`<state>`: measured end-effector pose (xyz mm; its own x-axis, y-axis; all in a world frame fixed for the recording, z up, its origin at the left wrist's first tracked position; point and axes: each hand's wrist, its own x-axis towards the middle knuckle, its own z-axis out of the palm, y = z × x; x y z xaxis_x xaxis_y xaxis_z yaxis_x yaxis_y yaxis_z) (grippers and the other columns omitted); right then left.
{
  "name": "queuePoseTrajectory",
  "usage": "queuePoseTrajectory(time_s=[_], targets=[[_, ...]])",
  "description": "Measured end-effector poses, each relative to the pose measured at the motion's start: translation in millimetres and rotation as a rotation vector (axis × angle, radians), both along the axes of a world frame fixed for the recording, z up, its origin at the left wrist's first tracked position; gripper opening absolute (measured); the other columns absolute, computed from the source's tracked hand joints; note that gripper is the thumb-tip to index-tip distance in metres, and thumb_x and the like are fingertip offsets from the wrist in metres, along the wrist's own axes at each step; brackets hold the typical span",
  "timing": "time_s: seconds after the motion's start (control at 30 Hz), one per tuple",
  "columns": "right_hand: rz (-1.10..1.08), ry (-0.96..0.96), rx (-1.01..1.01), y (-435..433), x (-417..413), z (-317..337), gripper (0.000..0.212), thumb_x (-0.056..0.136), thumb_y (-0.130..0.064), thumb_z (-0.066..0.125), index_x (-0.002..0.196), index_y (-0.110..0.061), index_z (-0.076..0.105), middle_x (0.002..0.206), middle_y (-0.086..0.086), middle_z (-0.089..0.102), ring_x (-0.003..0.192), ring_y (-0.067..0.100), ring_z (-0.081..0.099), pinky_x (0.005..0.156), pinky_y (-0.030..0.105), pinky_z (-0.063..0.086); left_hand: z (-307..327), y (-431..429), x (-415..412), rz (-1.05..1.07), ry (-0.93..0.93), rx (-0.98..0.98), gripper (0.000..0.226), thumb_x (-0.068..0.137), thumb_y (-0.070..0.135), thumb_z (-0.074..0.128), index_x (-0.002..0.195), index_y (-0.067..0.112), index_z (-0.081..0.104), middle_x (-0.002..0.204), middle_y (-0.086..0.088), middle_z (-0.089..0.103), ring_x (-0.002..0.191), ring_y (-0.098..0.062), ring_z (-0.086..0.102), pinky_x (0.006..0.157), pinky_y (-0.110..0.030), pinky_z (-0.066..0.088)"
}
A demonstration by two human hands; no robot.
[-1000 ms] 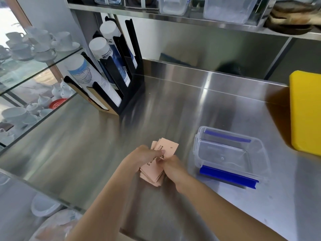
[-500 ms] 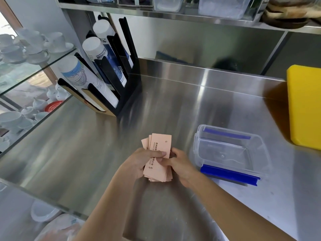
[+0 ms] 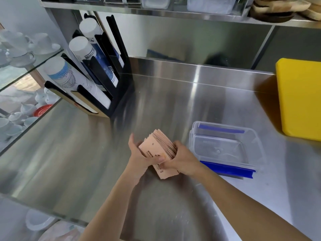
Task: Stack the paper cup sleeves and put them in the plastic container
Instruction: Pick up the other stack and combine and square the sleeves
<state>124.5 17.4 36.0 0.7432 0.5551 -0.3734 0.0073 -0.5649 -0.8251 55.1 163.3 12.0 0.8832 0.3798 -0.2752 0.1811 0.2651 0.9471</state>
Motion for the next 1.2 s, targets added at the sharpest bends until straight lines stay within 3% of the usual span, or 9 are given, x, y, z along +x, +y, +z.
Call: queuePoseTrajectory(time_s=[0.03,0.1,0.2,0.33,0.5,0.7,0.87,1.07,1.2], targets=[[0.049,-0.089,-0.051,0.0,0.2,1.3,0.064,0.05,-0.044,0.077,0.101,-0.026,0.043,0.104,-0.004,0.061,0.092,0.015,0.06,0.075,0.034,0.056,0.9,4.5,0.8,-0.038,-0.011,0.181,0.14,0.041,0.007,0.086,0.144,0.025,-0.008,0.144,0.003,0.023,0.133,-0.014,0.031,0.098,-0.021,0.04],[0.11,-0.266,-0.121,1.5,-1.0,3.0,0.067,0.053,-0.053,0.075,0.104,-0.027,0.04,0.105,-0.004,0.06,0.092,0.016,0.058,0.079,0.038,0.054,-2.1,14.6,-1.5,-0.162,-0.024,0.516,0.146,0.038,0.029,0.089,0.145,0.026,-0.009,0.151,0.009,0.006,0.141,-0.013,0.011,0.114,-0.031,0.016],[0.191,-0.518,-0.164,6.5,-3.8,2.4,0.062,0.058,-0.056,0.07,0.104,-0.027,0.04,0.102,-0.002,0.06,0.089,0.018,0.057,0.079,0.04,0.051,-11.2,26.7,-8.5,-0.241,-0.047,0.764,0.131,0.048,0.031,0.089,0.143,0.034,0.0,0.153,0.01,0.011,0.143,-0.011,0.012,0.116,-0.032,0.005],[0.319,-0.677,-0.222,13.4,-2.2,-1.3,0.063,0.065,-0.044,0.069,0.118,-0.028,0.038,0.115,0.001,0.058,0.103,0.022,0.052,0.092,0.041,0.039,-20.3,30.5,-17.8,-0.216,-0.137,0.473,0.112,0.048,0.01,0.088,0.132,0.049,0.024,0.134,0.014,0.042,0.113,0.006,0.051,0.09,-0.01,0.042],[0.339,-0.547,-0.217,4.7,-7.1,-19.2,0.083,0.072,-0.021,0.068,0.138,-0.034,0.019,0.133,0.002,0.04,0.118,0.024,0.04,0.101,0.041,0.038,-27.2,30.9,-29.6,-0.214,-0.083,0.476,0.098,0.047,0.013,0.086,0.126,0.041,0.034,0.119,0.018,0.049,0.099,0.013,0.052,0.081,-0.003,0.039],[-0.054,-0.278,0.096,2.5,-13.2,-27.0,0.088,0.067,-0.019,0.078,0.136,-0.024,0.024,0.134,-0.002,0.035,0.113,0.007,0.04,0.09,0.019,0.037,-22.0,22.8,-25.5,-0.146,-0.076,0.272,0.086,0.051,0.007,0.079,0.123,0.029,0.038,0.11,0.008,0.054,0.092,0.007,0.058,0.075,-0.013,0.048],[-0.282,-0.032,0.31,3.4,-17.4,-32.7,0.091,0.059,-0.009,0.083,0.132,-0.025,0.031,0.118,-0.01,0.048,0.11,0.012,0.05,0.092,0.032,0.05,-16.5,11.7,-18.7,-0.12,-0.073,0.171,0.088,0.053,0.007,0.077,0.127,0.023,0.034,0.111,0.007,0.054,0.092,0.005,0.06,0.075,-0.014,0.049],[-0.359,-0.026,0.389,2.3,-21.0,-35.4,0.07,0.055,-0.012,0.085,0.102,-0.046,0.046,0.107,-0.019,0.054,0.102,0.004,0.054,0.07,0.012,0.048,-13.8,8.9,-14.7,-0.033,-0.101,0.148,0.074,0.052,0.023,0.082,0.115,0.024,0.042,0.106,0.003,0.061,0.09,0.001,0.062,0.074,-0.016,0.05],[-0.336,-0.022,0.381,4.2,-22.2,-35.5,0.082,0.06,-0.012,0.083,0.119,-0.045,0.037,0.111,-0.026,0.046,0.103,-0.003,0.048,0.076,0.009,0.044,-18.2,10.8,-12.8,0.032,-0.127,0.043,0.064,0.064,0.03,0.073,0.121,0.023,0.046,0.11,0.001,0.061,0.098,-0.006,0.062,0.079,-0.021,0.05]])
